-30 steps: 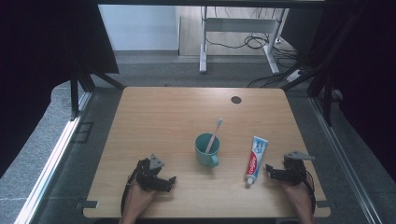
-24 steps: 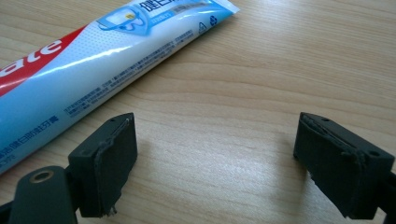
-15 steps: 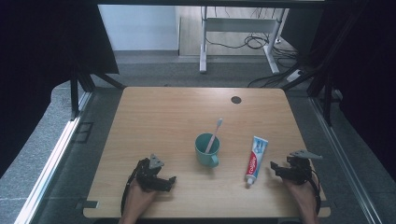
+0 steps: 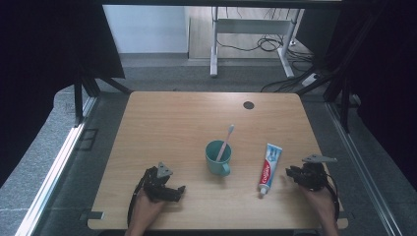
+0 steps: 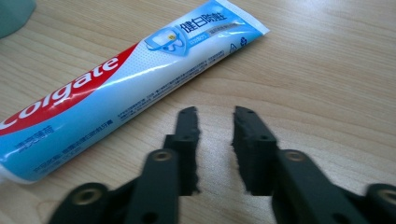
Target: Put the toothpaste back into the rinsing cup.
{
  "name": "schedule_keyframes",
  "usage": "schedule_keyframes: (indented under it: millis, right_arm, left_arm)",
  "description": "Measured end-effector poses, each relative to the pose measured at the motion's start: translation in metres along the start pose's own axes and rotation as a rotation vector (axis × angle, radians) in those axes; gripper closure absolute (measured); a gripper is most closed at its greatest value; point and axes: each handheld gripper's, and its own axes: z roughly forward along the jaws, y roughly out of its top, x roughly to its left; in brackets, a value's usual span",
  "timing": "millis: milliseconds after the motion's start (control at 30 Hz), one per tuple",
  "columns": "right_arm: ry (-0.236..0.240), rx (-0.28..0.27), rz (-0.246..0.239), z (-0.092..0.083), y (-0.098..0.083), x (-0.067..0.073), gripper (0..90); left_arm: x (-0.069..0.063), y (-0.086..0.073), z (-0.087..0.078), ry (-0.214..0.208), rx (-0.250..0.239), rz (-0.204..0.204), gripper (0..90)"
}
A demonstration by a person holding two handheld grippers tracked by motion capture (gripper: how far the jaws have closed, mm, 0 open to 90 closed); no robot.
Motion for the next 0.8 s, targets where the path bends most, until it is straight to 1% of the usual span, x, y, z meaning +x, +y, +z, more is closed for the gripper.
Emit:
schedule_keyframes:
  millis: [33, 67, 100, 133, 200, 400, 467, 533, 700, 800]
  right_arm:
    - [0.000, 0.000, 0.000, 0.000, 0.000, 0.000, 75.9]
    - [0.002, -0.003, -0.004, -0.002, 0.002, -0.002, 84.7]
    - [0.002, -0.003, -0.004, -0.002, 0.002, -0.002, 84.7]
    - [0.001, -0.004, -0.004, -0.002, 0.002, -0.002, 88.8]
    - [0.012, -0.019, -0.002, -0.004, 0.006, -0.004, 89.4]
    - [0.020, -0.021, -0.001, -0.001, 0.013, -0.005, 89.5]
    - [0.020, -0.018, 0.004, 0.005, 0.018, -0.006, 89.5]
    - [0.020, -0.016, 0.002, 0.007, 0.019, -0.006, 89.5]
    - [0.000, 0.001, 0.017, 0.019, 0.028, -0.011, 89.4]
    - [-0.014, 0.011, 0.012, 0.027, 0.032, -0.014, 89.4]
  left_arm:
    - [0.000, 0.000, 0.000, 0.000, 0.000, 0.000, 0.5]
    - [0.000, 0.000, 0.000, 0.000, 0.000, 0.000, 0.6]
    - [0.000, 0.000, 0.000, 0.000, 0.000, 0.000, 0.6]
    - [0.000, 0.000, 0.000, 0.000, 0.000, 0.000, 0.6]
    - [0.000, 0.000, 0.000, 0.000, 0.000, 0.000, 0.6]
    - [0.000, 0.000, 0.000, 0.000, 0.000, 0.000, 0.6]
    - [0.000, 0.000, 0.000, 0.001, 0.000, 0.000, 0.6]
    - [0.000, 0.000, 0.000, 0.001, 0.000, -0.001, 0.7]
    - [0.000, 0.000, 0.000, 0.001, 0.000, -0.001, 0.7]
    - [0.000, 0.000, 0.000, 0.001, 0.000, 0.003, 0.7]
